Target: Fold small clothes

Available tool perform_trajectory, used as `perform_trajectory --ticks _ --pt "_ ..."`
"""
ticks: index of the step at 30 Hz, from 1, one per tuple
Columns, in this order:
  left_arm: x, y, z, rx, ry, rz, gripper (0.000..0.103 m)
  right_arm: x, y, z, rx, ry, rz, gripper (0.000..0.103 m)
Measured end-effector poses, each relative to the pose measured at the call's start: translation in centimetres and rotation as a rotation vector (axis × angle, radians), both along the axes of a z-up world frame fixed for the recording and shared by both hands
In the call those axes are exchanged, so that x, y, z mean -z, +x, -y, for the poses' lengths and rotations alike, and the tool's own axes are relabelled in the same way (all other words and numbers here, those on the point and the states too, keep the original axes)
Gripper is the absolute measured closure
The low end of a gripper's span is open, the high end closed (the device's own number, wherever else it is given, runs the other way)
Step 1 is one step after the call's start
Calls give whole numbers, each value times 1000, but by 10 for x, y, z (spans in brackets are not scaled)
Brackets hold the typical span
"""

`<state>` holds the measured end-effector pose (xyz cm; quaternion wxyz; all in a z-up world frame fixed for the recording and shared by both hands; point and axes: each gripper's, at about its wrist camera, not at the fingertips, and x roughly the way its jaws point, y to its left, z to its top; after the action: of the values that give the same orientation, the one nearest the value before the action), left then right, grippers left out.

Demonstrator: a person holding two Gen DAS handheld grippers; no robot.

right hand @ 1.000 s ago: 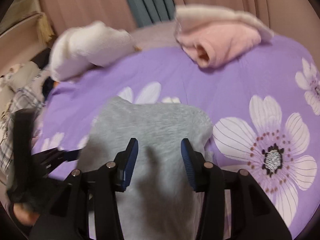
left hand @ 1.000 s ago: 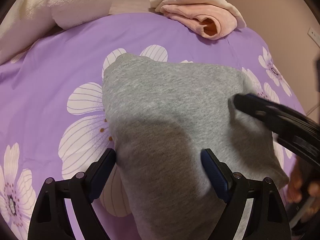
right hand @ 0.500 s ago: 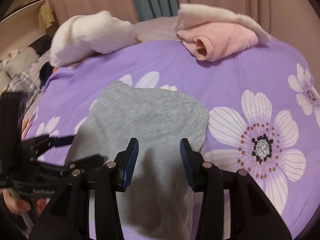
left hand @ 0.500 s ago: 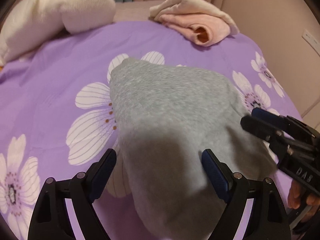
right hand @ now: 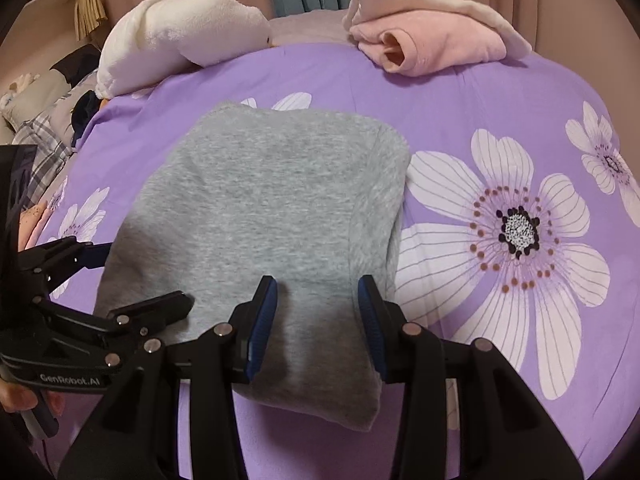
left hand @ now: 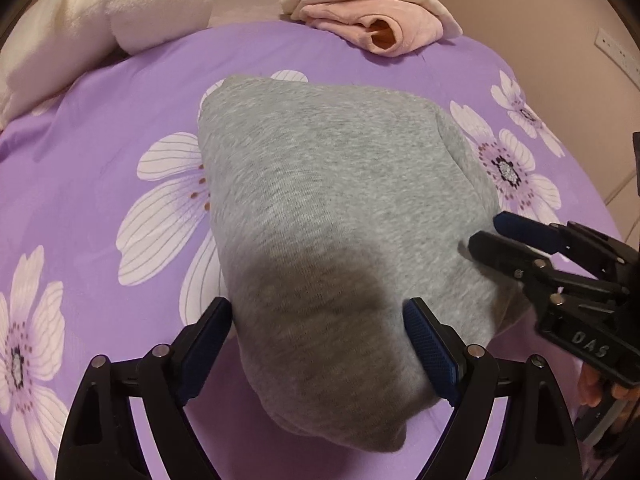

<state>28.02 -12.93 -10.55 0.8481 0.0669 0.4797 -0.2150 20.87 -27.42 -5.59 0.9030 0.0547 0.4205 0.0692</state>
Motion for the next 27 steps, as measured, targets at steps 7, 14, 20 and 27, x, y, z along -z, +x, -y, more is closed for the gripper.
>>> perform_trajectory --ticks 7,14,20,27 --pt "-10 -15 -13 1 -22 33 15 -17 -17 10 9 35 54 60" --pt "2 -10 -16 -20 -46 -14 15 16 -10 17 48 49 -41 60" --pt "3 -11 -15 -22 -49 -25 15 17 -11 18 50 59 -45 58" --pt "-9 -15 -24 -16 -69 -7 15 13 -13 19 44 36 -42 56"
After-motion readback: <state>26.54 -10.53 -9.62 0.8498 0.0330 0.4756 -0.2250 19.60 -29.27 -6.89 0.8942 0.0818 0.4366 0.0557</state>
